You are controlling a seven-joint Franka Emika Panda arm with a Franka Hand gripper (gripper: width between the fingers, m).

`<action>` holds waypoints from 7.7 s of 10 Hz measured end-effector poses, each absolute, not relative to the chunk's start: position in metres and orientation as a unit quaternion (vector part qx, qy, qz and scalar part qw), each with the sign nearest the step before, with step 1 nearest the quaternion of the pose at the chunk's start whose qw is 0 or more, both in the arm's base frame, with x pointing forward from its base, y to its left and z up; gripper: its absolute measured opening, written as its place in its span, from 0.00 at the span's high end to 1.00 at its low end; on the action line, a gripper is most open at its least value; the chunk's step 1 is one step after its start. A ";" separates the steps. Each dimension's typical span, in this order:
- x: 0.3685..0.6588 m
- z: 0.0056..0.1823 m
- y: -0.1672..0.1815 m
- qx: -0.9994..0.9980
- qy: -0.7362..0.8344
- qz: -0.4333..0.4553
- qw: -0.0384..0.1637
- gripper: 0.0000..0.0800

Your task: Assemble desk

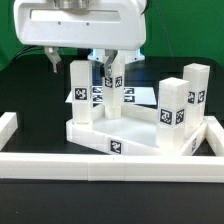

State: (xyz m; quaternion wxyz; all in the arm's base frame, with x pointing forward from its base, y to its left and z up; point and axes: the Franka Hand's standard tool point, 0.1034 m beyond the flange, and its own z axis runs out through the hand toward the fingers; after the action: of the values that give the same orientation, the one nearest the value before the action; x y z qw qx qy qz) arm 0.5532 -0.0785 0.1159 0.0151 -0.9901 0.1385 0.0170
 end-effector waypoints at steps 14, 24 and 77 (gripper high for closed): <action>0.551 0.115 -0.082 -0.935 0.355 0.017 0.017 0.64; 0.549 0.114 -0.086 -0.576 0.816 0.030 0.036 0.64; 0.556 0.110 -0.081 -0.910 0.414 0.006 0.024 0.19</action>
Offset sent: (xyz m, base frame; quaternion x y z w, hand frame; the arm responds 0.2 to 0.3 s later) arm 0.0000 0.0000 0.0000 0.0000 0.0000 0.0000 1.0000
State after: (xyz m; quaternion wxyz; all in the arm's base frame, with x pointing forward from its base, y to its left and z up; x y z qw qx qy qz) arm 0.5559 -0.0813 0.1097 0.0244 -0.9099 0.4140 0.0058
